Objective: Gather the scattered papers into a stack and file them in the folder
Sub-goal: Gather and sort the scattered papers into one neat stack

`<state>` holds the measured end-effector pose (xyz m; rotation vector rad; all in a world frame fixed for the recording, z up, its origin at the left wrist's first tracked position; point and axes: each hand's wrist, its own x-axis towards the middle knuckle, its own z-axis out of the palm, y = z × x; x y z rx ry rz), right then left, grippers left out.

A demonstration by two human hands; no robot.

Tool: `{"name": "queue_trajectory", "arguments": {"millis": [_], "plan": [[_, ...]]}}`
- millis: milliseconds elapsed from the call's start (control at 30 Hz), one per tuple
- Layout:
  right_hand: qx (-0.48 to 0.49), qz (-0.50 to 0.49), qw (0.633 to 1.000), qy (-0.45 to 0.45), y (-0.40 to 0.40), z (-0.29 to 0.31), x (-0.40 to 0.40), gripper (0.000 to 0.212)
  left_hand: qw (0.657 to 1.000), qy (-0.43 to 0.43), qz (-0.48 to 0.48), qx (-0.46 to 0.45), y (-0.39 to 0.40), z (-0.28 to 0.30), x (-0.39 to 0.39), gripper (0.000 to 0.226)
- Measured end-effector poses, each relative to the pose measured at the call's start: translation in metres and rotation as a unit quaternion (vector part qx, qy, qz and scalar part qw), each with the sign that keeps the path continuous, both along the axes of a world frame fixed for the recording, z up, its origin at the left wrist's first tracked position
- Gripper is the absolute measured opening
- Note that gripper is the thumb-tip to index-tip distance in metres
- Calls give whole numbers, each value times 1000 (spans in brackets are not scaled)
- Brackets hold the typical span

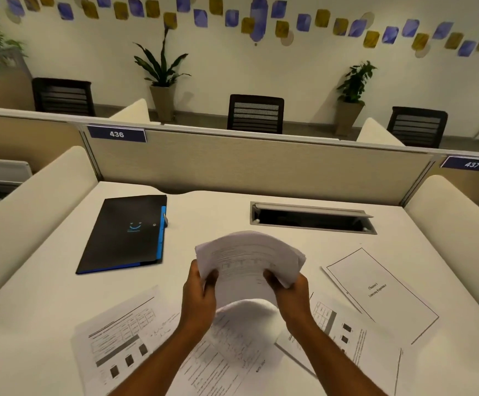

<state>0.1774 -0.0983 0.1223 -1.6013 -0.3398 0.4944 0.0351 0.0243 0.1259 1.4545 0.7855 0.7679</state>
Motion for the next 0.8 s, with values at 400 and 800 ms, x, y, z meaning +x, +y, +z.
{"name": "queue_trajectory", "arguments": {"millis": [400,800], "plan": [[138,-34,961,238,6,4,-1,39,976,41,109,-186,14,-12,-7,73],[160,65,945,278,-29,16,56,50,988,8,55,-146,56,6,-34,27]]}}
